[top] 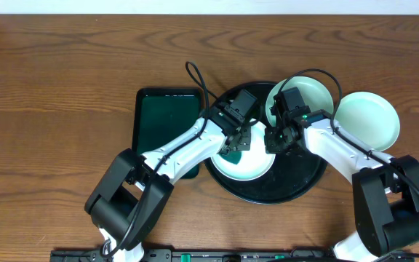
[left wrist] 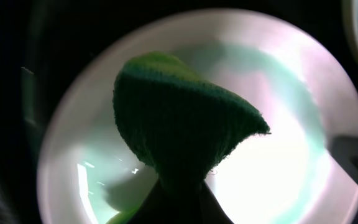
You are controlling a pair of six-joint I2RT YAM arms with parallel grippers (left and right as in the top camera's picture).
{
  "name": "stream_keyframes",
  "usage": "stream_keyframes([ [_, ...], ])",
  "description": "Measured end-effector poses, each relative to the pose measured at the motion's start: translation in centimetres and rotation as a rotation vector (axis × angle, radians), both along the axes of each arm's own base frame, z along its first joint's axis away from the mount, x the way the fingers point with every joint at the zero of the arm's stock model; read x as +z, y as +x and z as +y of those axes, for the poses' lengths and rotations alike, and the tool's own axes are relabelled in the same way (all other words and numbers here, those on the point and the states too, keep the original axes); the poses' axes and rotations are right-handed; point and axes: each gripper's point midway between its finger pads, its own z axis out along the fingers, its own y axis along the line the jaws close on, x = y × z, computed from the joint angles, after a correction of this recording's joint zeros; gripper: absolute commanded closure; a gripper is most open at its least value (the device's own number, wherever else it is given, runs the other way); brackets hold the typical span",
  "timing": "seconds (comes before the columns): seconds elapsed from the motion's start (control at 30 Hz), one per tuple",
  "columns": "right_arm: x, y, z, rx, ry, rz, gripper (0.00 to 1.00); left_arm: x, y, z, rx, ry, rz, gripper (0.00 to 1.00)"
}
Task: Clean dirty plates on tray and stack at the side
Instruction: 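Keep scrubbing the plate surface with the sponge in the left gripper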
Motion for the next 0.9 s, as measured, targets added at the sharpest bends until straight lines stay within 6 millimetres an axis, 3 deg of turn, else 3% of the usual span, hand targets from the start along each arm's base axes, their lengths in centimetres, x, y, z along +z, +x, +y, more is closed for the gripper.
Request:
stream_keyframes([
  [0.3,0.0,0.0,0.0,0.000,0.002,0.001,0.99,0.1,1.8,2.1,0.012,0.055,-0.049,0.93],
  [0.6,0.0,0.0,0.0,0.001,0.003,0.002,0.99,-1.5,2.2,1.8,0.005,0.065,-0.045,0.92],
  [0.9,0.0,0.0,0.0,0.001,0.003,0.002,0.99,-1.6,1.7,0.8,-0.010,-0.010,0.004,0.92],
])
